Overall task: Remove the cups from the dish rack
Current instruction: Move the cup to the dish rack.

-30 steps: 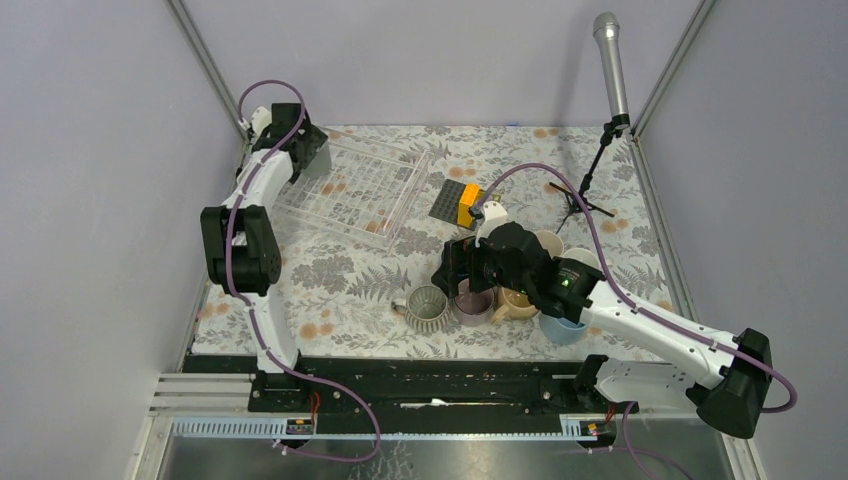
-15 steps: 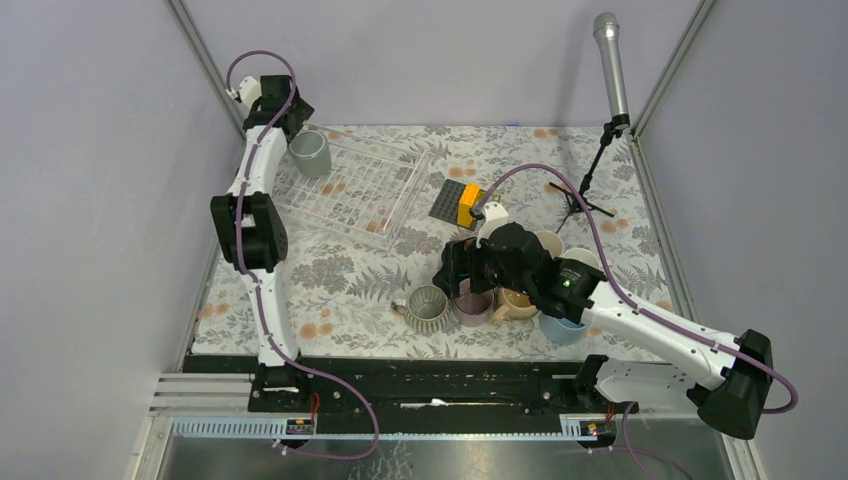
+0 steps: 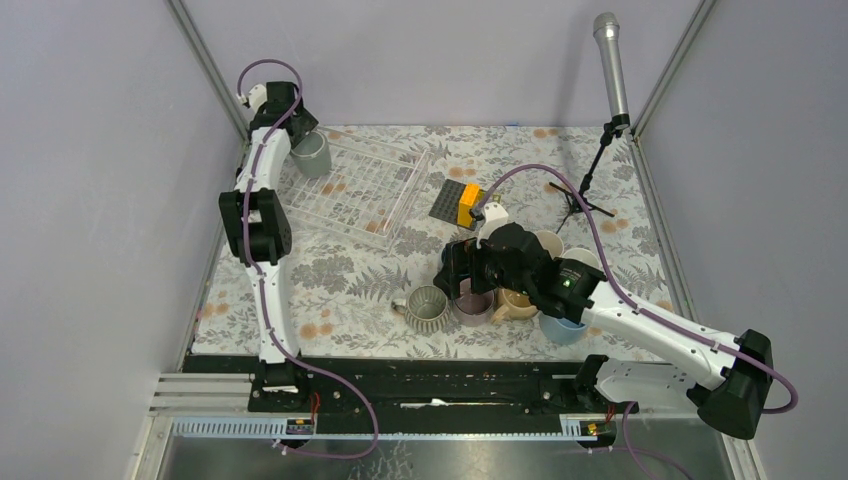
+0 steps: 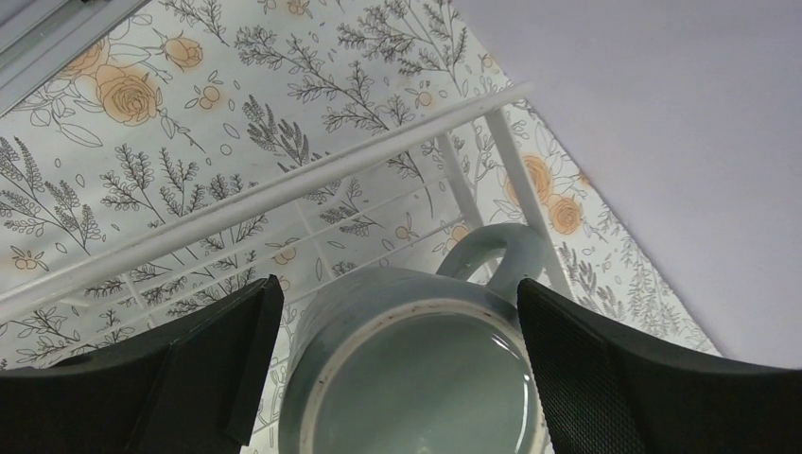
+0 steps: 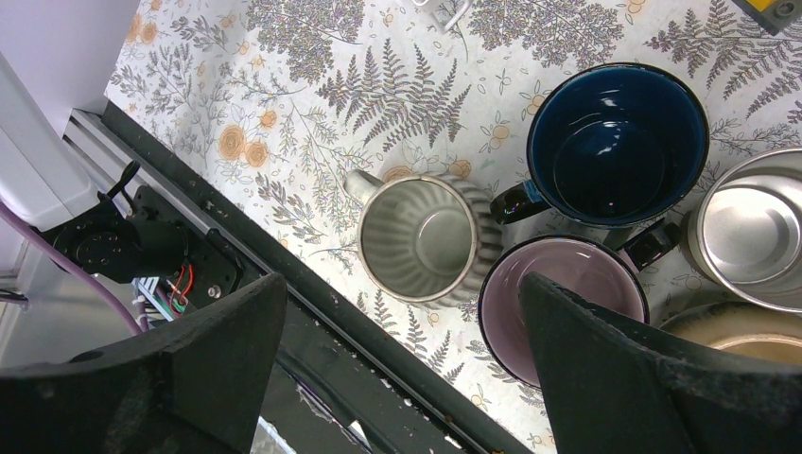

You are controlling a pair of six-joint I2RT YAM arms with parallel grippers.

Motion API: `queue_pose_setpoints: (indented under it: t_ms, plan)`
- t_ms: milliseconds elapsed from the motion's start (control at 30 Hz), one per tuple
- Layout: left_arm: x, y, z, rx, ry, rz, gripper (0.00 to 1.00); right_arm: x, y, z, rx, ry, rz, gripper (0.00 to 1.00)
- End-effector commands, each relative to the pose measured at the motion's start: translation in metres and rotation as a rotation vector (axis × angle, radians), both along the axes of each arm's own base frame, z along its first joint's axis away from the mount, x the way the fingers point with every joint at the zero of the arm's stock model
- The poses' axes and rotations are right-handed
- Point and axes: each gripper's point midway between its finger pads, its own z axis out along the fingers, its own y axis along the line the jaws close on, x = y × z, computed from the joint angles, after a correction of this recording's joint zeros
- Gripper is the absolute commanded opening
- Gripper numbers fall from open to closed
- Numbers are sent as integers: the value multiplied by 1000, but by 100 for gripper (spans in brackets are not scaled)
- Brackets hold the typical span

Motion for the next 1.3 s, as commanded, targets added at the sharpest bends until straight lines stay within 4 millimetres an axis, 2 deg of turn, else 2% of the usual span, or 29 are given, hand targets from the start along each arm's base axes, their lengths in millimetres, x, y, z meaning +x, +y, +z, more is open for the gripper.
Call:
queue_pose_setpoints:
  t_ms: [0,200,233,633,733,767,1000,1267]
  plan:
    - [8,2,9,-7,-30,-30,99,4,3,15,36,-12,-5,100]
    - [-4,-12,5,-61,-26,-31,99,5,6,13,31,-8,-5,100]
    - [-7,-14,12,-71,-45,-28,99,5,6,14,32,-9,-5,100]
    - [-26,-39,29,-199,-108,-23,99,4,3,14,37,-8,-9,100]
    - [-34,-45,29,-221,-111,-19,99,3,2,15,41,-10,-9,100]
    - [-43,-50,32,-239,-129,-9,99,2,2,15,44,-12,-9,100]
    - [-64,-62,24,-277,-138,15,99,1,2,14,45,-9,-3,100]
    - [-78,-72,32,-334,-193,40,99,-1,1,13,48,-4,-1,100]
